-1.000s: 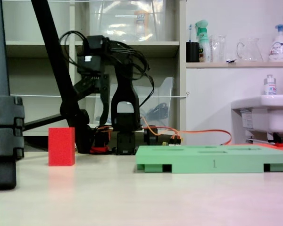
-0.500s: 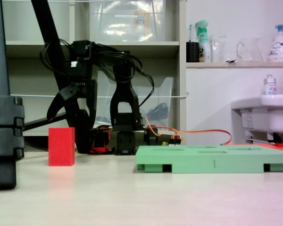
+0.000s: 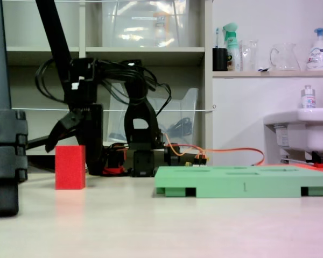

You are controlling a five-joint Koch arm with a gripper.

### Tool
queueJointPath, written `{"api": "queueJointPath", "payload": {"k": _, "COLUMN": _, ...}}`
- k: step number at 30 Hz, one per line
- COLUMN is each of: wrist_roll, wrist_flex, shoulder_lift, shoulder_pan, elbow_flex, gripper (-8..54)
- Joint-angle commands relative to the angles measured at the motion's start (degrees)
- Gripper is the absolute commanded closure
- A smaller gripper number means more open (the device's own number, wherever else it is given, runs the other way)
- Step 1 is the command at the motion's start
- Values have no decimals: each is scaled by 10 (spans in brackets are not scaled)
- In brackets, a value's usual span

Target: Put the square block into the corresponding hole

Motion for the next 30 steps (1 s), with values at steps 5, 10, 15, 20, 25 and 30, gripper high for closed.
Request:
{"api": "queueJointPath", "payload": {"k": 5, "wrist_roll": 32, "wrist_flex": 21, "shoulder_lift": -6, "shoulder_pan": 9, "elbow_flex": 8, "gripper": -64}}
{"api": "queueJointPath", "payload": {"k": 10, "wrist_roll": 34, "wrist_flex": 24, "shoulder_lift": -29, "shoulder_pan": 15, "elbow_flex": 27, "gripper": 111}}
{"api": "queueJointPath", "payload": {"k": 15, "wrist_roll": 16, "wrist_flex": 25, "shoulder_lift": -45, "shoulder_pan": 18, "elbow_flex": 29, "gripper": 145}}
{"api": "queueJointPath", "payload": {"k": 20, "wrist_roll": 44, "wrist_flex": 56, "shoulder_lift": -46, "shoulder_pan": 12, "elbow_flex": 29, "gripper": 176}}
{"api": "queueJointPath", "payload": {"k": 25, "wrist_roll": 56, "wrist_flex": 83, "shoulder_lift": -22, "shoulder_pan": 6, "elbow_flex": 25, "gripper": 239}}
{"api": "queueJointPath", "payload": {"k": 30, "wrist_roll": 96, "wrist_flex": 89, "shoulder_lift": 46, "shoulder_pan": -33, "elbow_flex": 24, "gripper": 241}}
